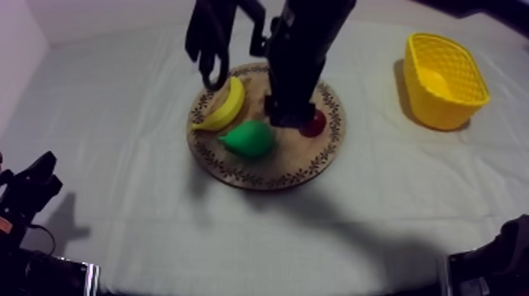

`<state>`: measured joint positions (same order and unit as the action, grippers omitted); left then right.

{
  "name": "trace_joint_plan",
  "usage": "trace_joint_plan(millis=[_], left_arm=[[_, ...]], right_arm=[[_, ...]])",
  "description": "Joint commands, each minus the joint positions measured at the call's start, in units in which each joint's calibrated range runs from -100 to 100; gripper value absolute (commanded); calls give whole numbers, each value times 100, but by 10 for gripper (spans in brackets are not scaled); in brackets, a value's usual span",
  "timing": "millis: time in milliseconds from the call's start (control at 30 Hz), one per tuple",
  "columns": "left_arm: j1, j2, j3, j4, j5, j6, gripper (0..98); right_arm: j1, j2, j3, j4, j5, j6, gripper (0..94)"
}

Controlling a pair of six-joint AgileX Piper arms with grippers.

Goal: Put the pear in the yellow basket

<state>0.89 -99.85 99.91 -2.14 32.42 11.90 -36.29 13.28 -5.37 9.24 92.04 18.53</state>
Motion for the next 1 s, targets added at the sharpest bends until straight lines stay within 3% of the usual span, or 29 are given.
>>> trace_joint_plan(millis=[0, 967], left_arm=[[1, 2, -2, -3, 0, -1, 1], [1, 2, -2, -3, 0, -1, 1]], right_arm=[[4, 294, 38, -46, -101, -11, 759], [169, 3147, -1183, -45, -853, -234, 739]])
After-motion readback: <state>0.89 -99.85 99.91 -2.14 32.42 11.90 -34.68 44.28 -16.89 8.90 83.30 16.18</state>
